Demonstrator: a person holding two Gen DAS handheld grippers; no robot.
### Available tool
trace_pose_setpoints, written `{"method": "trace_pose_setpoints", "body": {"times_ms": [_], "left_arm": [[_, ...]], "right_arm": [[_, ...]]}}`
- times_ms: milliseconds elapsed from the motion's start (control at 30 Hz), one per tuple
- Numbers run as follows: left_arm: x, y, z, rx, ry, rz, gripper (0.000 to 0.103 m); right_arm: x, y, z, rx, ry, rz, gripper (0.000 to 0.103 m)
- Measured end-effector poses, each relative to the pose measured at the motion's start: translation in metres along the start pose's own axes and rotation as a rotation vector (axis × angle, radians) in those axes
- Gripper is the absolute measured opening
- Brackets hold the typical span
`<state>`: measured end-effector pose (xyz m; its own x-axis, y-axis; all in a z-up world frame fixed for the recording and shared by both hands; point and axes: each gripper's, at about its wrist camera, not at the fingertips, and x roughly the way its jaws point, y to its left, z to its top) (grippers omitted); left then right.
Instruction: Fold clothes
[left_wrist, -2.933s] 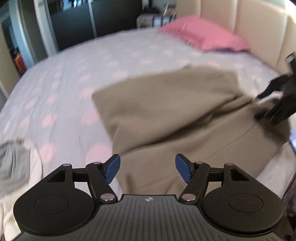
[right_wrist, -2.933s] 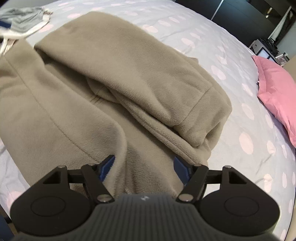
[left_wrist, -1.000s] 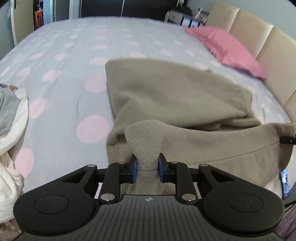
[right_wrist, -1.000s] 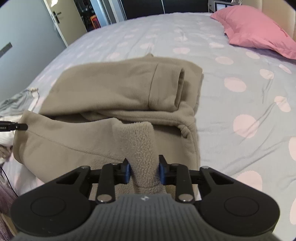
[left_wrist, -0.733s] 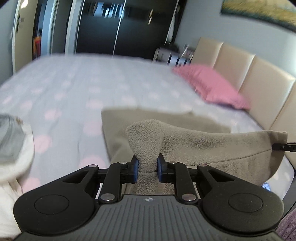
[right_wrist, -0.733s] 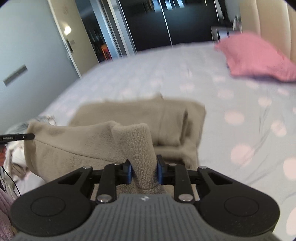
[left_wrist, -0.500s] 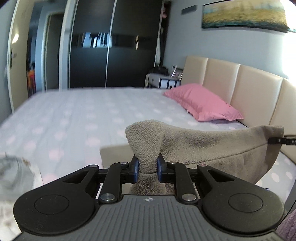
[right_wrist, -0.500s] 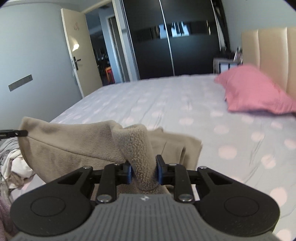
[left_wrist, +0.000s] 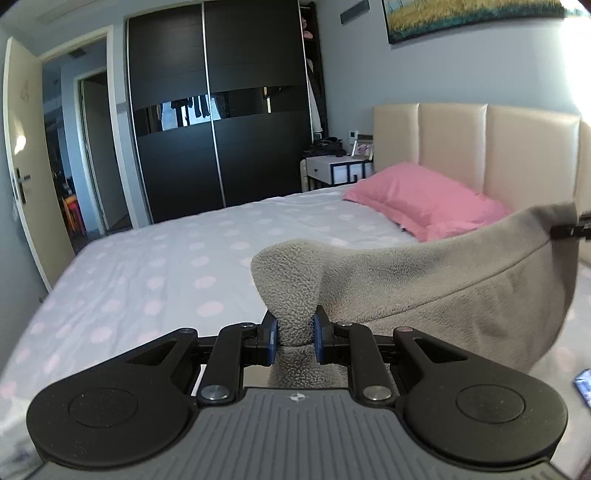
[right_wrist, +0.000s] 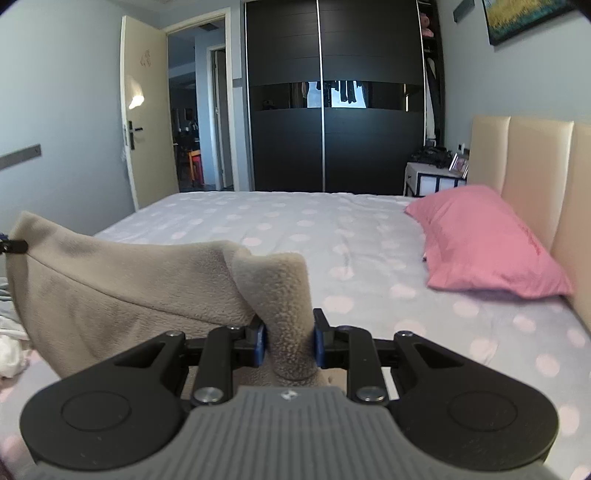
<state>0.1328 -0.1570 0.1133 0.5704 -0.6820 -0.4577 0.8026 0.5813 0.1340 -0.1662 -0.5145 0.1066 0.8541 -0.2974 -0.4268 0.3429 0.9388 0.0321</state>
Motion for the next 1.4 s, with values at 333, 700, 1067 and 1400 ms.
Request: {"method": "trace_pose_setpoints", "body": {"times_ms": [333,700,1067,1400], "left_arm": [[0.125,0.028,0.007,0.028,0.124,0.040,0.016],[0.245,0.059,-0.065,-0.079,0.349,0.001,0.016],[0.279,0.057,-0.104,-0.132,0.431,-0.005,0.016],[0.254,0.056,-0.077,-0.107,0.414,0.031,0.027]], "right_arm": [[0.135,-0.029,0.044,0.008,0.072,-0.058,0.027],[0.284,-0.046,-0.003,0.044,0.294,-0.080,0.027],[0.335,-0.059,-0.071,0.146,0.454,-0.089,0.028],[0.306,-0.056,-0.047,0.113,0.415,-0.141,0.047]]}}
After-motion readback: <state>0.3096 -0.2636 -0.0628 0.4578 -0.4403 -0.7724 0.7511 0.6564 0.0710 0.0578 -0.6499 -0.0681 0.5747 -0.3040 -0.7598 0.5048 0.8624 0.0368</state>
